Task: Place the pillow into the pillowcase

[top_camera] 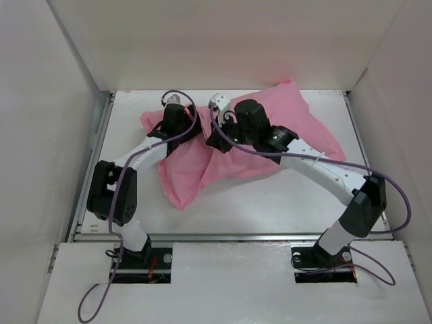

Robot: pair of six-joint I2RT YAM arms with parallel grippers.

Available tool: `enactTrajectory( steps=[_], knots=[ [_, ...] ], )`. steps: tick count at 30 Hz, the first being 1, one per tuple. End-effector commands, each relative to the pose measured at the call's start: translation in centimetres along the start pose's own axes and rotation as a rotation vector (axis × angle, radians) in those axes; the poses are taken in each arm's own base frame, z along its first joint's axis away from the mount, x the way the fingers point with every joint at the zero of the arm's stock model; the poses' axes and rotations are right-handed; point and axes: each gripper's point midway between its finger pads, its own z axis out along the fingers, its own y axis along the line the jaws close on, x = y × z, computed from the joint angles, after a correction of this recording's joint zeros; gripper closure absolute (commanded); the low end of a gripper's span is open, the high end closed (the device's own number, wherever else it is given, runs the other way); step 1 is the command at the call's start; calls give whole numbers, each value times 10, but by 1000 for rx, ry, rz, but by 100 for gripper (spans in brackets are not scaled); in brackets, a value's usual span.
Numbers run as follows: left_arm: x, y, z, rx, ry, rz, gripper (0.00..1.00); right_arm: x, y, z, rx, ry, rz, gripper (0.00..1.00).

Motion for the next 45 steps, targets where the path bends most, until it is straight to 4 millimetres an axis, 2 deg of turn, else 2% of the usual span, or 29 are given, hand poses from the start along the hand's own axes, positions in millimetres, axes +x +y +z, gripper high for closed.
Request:
enactTrajectory(
  steps=[1,3,5,6,8,9,12,13,15,18,20,22,23,25,27,30,31,32,33,35,37,38,39,40,41,42,43,44,45],
  knots=[
    [-13,6,-1,-27,-56,-26,24,25,33,12,-202,13,-34,100],
    [-17,4,-10,-28,-72,-27,0,38,32,32,-226,26,-21,100],
    [-22,4,-20,-41,-84,-27,0,53,21,50,-190,62,6,100],
    [-29,0,-36,-40,-101,-14,0,55,18,53,-174,76,11,100],
    [-38,2,-54,-58,-138,-2,0,44,15,53,-154,53,3,100],
    [-51,3,-73,-73,-182,6,0,39,15,54,-155,33,-3,100],
    [-61,1,-96,-75,-222,41,0,20,17,47,-148,-24,-11,100],
    [-67,11,-106,-120,-243,44,0,10,18,42,-141,-55,-11,100],
    [-70,17,-117,-162,-258,43,0,6,13,40,-105,-66,-1,100],
    [-71,35,-133,-245,-272,31,0,-10,16,29,-108,-103,-11,100],
    [-77,29,-148,-220,-300,25,0,-21,19,20,-110,-125,-18,100],
    [-75,29,-156,-202,-305,23,0,-23,25,16,-136,-131,-22,100],
    [-80,21,-169,-166,-328,19,0,-28,26,14,-138,-141,-15,100],
    [-75,17,-177,-126,-324,47,0,-30,26,13,-137,-135,-13,100],
    [-75,2,-191,-35,-331,66,0,-31,25,11,-122,-129,-1,100],
    [-63,-4,-199,34,-309,85,0,-34,26,12,-131,-129,-1,100],
    [-59,-4,-199,41,-299,68,0,-34,28,15,-148,-124,-2,100],
    [-56,-1,-199,38,-296,68,0,-41,40,10,-210,-136,-12,100],
    [-49,5,-193,28,-282,58,0,-36,43,17,-242,-119,-10,100],
    [-49,5,-193,43,-297,47,0,-33,54,19,-314,-99,-11,100],
    [-43,2,-188,76,-282,51,12,-25,54,26,-322,-80,-4,100],
    [-43,-17,-189,179,-277,63,36,-25,54,26,-322,-80,-4,100],
    [-38,-27,-186,238,-258,58,55,-19,50,28,-303,-65,4,100],
    [-28,-32,-183,295,-228,61,70,-20,48,28,-294,-65,5,100],
    [-29,-47,-179,377,-227,78,79,-14,47,31,-292,-47,12,100],
    [-17,-56,-178,440,-173,82,87,-9,44,33,-275,-39,17,100],
    [-16,-56,-175,445,-161,73,96,-9,42,34,-261,-40,17,100],
    [-9,-50,-163,416,-127,66,100,-9,42,32,-261,-40,17,100],
    [-5,-35,-155,330,-103,57,100,-9,41,32,-252,-41,18,100]
  ],
)
